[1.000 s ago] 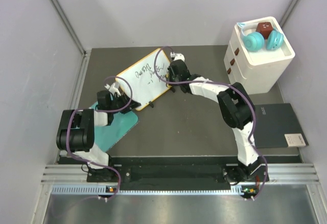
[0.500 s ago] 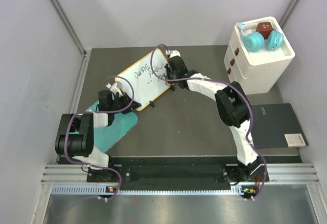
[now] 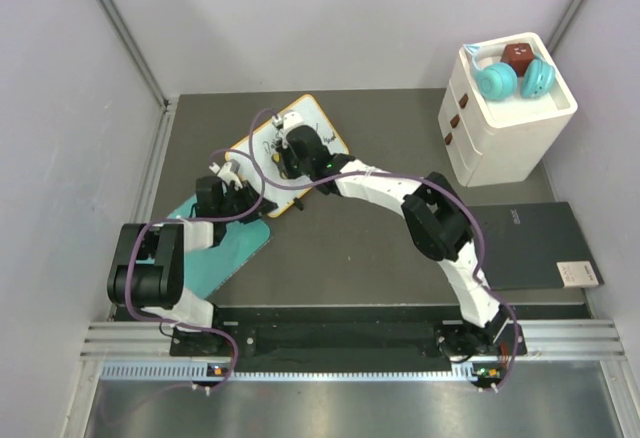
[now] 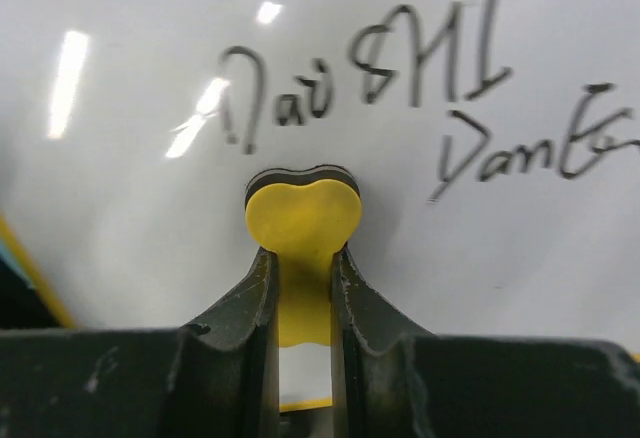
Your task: Erase the whiteboard
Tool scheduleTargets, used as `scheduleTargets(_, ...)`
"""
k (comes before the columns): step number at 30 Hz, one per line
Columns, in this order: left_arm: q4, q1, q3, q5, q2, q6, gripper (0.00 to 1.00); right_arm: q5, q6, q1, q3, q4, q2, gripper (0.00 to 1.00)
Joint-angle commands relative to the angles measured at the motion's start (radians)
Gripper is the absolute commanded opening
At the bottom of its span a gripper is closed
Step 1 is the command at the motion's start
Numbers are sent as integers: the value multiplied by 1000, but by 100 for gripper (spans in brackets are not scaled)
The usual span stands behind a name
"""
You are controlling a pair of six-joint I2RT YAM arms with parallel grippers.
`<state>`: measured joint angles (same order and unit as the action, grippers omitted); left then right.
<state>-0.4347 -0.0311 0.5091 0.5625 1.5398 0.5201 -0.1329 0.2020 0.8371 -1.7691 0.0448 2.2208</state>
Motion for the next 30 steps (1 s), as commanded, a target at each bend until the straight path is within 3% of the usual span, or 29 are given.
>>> scheduleTargets(1,34,-21,2,-55,0,-91,0,52,14,39,-38,-39,65,0)
scheduleTargets(11,25,-21,-7,-61,-7,-91,0,-224,-4,-33,-112,4,76,0)
scheduleTargets(18,24,-21,-15,-65,-17,-92,0,-130,79,-185,-122,50,69,0)
scheduleTargets(25,21,-21,-18,-67,-17,-91,0,-67,131,-262,-116,138,94,0)
scheduleTargets(30,19,-21,-17,-64,-14,-92,0,-8,163,-271,-56,99,73,0)
